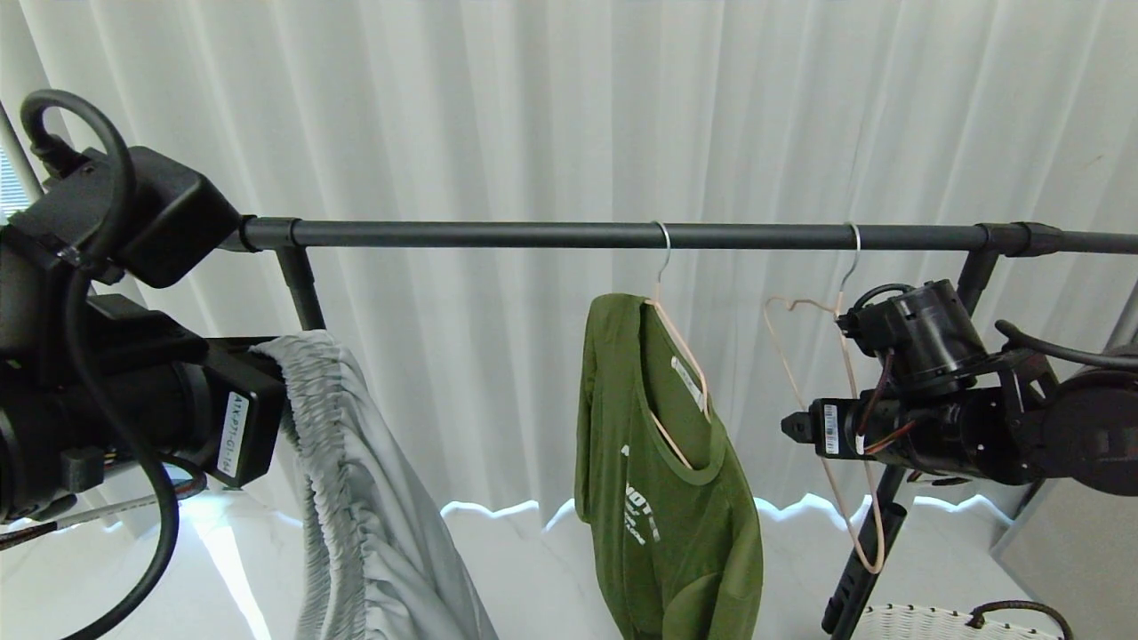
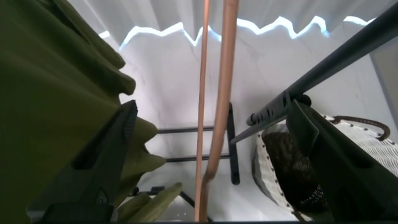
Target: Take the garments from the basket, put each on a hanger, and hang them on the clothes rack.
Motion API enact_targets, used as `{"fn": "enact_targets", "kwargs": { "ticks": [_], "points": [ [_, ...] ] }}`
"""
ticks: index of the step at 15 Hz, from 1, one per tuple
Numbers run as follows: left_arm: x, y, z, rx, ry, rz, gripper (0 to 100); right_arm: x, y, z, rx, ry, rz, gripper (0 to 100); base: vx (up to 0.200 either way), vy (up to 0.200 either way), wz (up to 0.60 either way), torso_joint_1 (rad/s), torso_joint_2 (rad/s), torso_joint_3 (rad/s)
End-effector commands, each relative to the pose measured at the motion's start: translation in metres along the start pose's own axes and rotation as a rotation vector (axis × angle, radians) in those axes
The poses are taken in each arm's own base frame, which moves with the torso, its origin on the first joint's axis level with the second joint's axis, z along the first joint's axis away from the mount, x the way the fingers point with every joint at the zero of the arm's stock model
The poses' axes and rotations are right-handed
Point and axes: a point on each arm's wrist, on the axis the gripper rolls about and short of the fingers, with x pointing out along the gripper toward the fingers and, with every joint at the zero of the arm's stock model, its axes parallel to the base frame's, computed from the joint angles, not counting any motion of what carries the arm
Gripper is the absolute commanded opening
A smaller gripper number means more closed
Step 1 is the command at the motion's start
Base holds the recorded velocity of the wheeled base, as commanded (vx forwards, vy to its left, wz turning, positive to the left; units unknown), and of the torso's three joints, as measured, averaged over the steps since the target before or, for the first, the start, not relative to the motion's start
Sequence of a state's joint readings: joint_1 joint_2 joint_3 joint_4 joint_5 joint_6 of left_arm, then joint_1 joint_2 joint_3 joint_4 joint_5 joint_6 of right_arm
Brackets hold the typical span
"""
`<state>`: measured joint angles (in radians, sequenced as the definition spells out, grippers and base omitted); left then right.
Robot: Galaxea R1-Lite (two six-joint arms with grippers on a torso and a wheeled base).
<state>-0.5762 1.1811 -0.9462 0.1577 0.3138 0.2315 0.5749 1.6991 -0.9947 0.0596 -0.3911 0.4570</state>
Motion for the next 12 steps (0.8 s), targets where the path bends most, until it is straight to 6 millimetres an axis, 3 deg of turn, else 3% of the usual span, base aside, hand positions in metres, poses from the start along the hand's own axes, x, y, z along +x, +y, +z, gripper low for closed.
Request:
{"fn": "enact_targets", "kwargs": {
  "ticks": [1,2,3,12],
  "points": [
    [0.0,0.0002,0.0,0.0,0.001,0.001,0,0.0021,0.0002,-0.0006,-0.001,0.005,-0.003,100,0.0,0.0,0.0,0.0,0.0,0.0],
    [0.0,0.0002,0.0,0.0,0.001,0.001,0,0.0016,0.0001,-0.0004,-0.001,0.004,-0.003,100,0.0,0.0,0.0,0.0,0.0,0.0],
    [0.0,0.0002,0.0,0.0,0.001,0.001,0,0.0021,0.0002,-0.0006,0.002,0.005,-0.003,0,0.0,0.0,0.0,0.0,0.0,0.0],
    [0.0,-0.0001,0.0001,0.0,0.0,0.0,0,-0.0012,-0.0009,0.0009,0.005,-0.01,-0.015,0,0.0,0.0,0.0,0.0,0.0,0.0]
  ]
}}
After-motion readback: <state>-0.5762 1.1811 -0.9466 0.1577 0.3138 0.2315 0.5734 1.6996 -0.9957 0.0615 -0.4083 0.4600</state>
